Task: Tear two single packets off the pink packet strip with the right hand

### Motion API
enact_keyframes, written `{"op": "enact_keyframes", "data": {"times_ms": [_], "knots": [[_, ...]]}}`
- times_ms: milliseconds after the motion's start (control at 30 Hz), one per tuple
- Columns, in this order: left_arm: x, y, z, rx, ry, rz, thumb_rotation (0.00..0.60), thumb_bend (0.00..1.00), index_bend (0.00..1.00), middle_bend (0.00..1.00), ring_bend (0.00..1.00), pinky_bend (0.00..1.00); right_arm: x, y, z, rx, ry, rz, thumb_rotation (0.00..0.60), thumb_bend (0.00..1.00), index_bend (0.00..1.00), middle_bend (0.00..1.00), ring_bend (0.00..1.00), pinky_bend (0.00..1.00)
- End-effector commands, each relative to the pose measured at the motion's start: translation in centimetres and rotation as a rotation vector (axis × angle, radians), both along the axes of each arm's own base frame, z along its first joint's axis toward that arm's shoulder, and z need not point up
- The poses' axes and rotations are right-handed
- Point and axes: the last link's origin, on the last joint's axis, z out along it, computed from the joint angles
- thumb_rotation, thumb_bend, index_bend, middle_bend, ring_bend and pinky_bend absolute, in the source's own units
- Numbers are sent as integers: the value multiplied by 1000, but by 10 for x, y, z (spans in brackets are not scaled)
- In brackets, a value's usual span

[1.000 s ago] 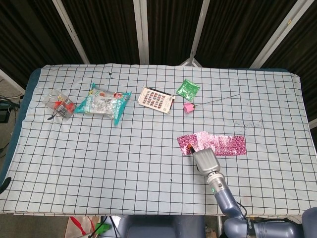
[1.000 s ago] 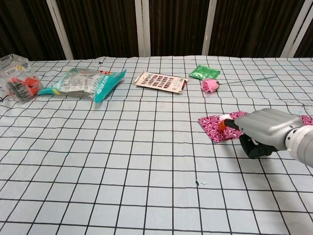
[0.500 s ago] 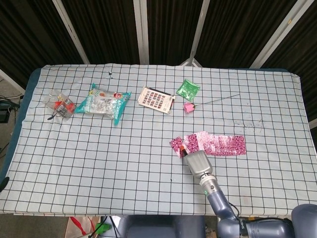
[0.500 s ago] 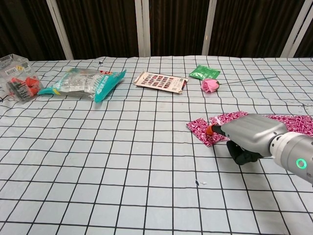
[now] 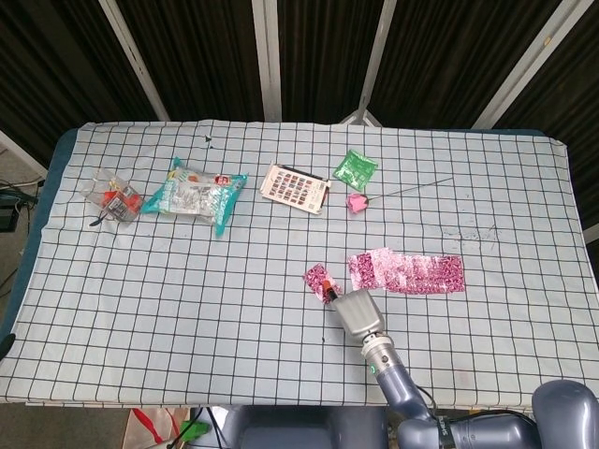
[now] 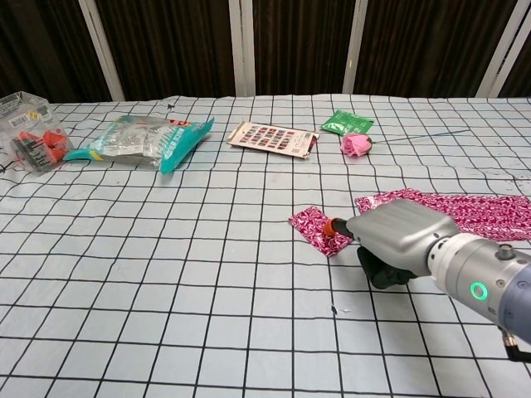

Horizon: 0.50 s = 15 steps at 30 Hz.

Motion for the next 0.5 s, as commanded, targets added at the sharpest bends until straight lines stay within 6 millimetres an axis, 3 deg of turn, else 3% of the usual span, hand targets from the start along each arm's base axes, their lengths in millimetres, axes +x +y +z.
{"op": "enact_keyframes", "data": {"times_ms": [33, 300, 500], "knots": [[0, 0, 1, 3, -2, -1, 600, 379, 183, 44, 0, 119, 4, 3, -3, 8, 0, 6, 600, 886, 148, 826, 848, 669], [-2, 0, 3, 7, -6, 1, 600, 379, 183, 44, 0, 119, 19, -5, 12, -74, -67, 18, 600, 885, 147, 826, 848, 669], [-2, 0, 2, 6, -2, 2, 600, 378, 183, 44, 0, 119, 7, -15, 41, -158, -97, -23, 600, 886, 148, 828, 849, 669]]}}
